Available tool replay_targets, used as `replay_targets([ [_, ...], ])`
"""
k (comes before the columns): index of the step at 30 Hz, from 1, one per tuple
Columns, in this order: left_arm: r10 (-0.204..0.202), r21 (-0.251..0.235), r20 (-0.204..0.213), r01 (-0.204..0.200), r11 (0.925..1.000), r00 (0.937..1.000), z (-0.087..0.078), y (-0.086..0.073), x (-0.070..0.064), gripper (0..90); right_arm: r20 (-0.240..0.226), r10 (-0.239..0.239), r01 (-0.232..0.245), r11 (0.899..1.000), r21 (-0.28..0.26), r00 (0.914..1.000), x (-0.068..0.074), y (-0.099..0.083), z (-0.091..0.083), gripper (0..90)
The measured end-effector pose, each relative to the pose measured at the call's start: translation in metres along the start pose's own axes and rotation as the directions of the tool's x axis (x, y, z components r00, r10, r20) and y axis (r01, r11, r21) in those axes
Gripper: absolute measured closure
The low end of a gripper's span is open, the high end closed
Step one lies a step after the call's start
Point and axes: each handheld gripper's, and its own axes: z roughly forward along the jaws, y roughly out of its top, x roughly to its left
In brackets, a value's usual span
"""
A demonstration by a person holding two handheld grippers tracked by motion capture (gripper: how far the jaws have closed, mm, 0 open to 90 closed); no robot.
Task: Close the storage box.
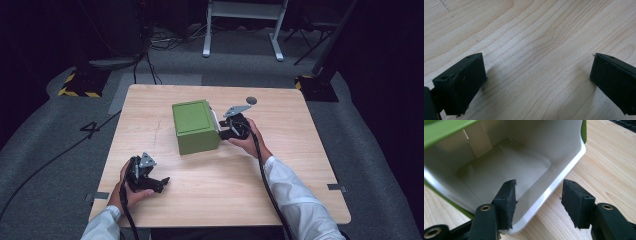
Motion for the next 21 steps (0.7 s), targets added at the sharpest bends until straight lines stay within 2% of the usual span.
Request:
replay_targets([
  [3, 0.0, 0.0, 0.0, 0.0, 1.0, 1.0, 0.0, 0.0, 0.0, 0.4, 0.009, 0.009, -0.009, 1.0, 0.0, 0.9999, 0.0, 0.0, 0.0, 40.8],
  [4, 0.0, 0.0, 0.0, 0.0, 1.0, 1.0, 0.0, 0.0, 0.0, 0.5, 0.031, 0.014, -0.015, 1.0, 0.009, 0.9994, -0.002, -0.001, 0.0, 36.3],
  [7, 0.0, 0.0, 0.0, 0.0, 1.0, 1.0, 0.0, 0.0, 0.0, 0.4, 0.058, 0.021, -0.022, 1.0, 0.019, 0.9981, -0.004, -0.002, -0.003, 31.6],
  [16, 0.0, 0.0, 0.0, 0.0, 1.0, 1.0, 0.0, 0.0, 0.0, 0.5, 0.084, 0.007, -0.008, 1.0, 0.008, 0.9965, -0.008, 0.0, -0.019, 24.5],
  [21, 0.0, 0.0, 0.0, 0.0, 1.0, 1.0, 0.0, 0.0, 0.0, 0.5, 0.107, -0.013, 0.01, 1.0, 0.023, 0.9942, -0.007, 0.0, -0.024, 23.2],
])
